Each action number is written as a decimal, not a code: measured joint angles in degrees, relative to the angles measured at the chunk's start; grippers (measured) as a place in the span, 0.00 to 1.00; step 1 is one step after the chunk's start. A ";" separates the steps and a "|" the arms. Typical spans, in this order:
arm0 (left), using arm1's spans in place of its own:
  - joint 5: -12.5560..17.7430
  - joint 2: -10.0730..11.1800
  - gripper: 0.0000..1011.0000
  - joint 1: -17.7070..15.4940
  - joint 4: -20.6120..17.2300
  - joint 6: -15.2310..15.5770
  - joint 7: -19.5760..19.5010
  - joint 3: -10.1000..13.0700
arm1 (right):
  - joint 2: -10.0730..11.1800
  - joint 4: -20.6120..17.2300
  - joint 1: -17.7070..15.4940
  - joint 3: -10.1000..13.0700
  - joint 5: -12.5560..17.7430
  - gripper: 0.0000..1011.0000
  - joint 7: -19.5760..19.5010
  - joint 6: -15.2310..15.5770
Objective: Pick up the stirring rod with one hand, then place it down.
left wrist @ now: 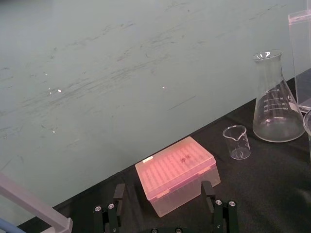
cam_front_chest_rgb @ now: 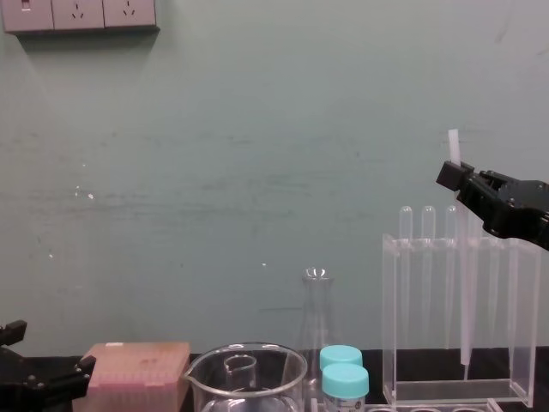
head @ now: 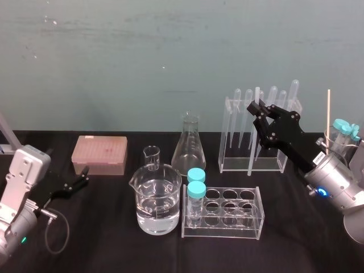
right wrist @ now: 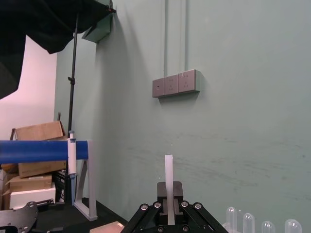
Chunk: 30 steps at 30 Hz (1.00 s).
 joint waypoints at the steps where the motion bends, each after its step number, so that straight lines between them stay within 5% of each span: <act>1: 0.00 0.00 0.99 0.00 0.00 0.00 0.00 0.00 | 0.00 0.00 0.00 0.00 0.00 0.06 0.00 0.00; 30: 0.00 0.00 0.99 0.00 0.00 0.00 0.00 0.00 | 0.00 0.00 0.00 0.00 0.00 0.06 0.00 0.00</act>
